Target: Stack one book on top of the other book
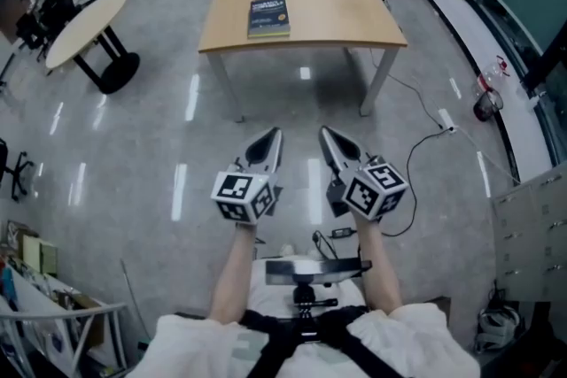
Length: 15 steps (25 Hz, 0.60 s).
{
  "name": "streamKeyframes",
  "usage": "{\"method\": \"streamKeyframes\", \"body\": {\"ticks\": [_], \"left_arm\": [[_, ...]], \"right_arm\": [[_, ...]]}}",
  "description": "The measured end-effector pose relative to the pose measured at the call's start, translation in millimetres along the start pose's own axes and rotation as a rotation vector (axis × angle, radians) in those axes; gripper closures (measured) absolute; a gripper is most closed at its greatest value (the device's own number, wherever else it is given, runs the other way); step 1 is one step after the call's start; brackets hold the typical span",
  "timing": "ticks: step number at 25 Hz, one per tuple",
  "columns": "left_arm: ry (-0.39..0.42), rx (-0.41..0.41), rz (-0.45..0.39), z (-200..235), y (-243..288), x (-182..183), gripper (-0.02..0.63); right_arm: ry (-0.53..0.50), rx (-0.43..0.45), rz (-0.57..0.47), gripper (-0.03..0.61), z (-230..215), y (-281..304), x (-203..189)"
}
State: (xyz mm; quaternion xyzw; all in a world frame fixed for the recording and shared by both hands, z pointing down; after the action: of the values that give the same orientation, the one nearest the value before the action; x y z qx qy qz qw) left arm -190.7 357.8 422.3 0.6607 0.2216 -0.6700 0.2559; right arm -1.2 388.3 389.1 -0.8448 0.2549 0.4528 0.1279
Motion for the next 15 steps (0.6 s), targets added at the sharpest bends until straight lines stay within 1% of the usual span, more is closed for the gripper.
{"method": "streamKeyframes", "body": {"ticks": [7,15], "left_arm": [[0.025,0.051,-0.027,-19.1,-5.1,15.5,0.6],[0.027,0.083,-0.01,-26.8,-0.3,8.2,0.6]], "right_arm": [[-0.005,0.022,0.032,0.581,-5.5,-30.0,-2.0],[-0.005,0.057,0.057,0.581,-14.6,-28.7,1.9]]}}
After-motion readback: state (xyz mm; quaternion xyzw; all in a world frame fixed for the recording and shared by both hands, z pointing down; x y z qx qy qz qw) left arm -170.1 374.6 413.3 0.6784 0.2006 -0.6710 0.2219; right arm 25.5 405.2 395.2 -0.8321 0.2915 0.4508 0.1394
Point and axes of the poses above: the fingertips, and each gripper's own axes: y forward along the fingers, z to its left, x out of its top, the point moved 8 cm from there along -y, backward along the fingers, and after that the axes turned 12 degrees about y, right-handed, at the moved point
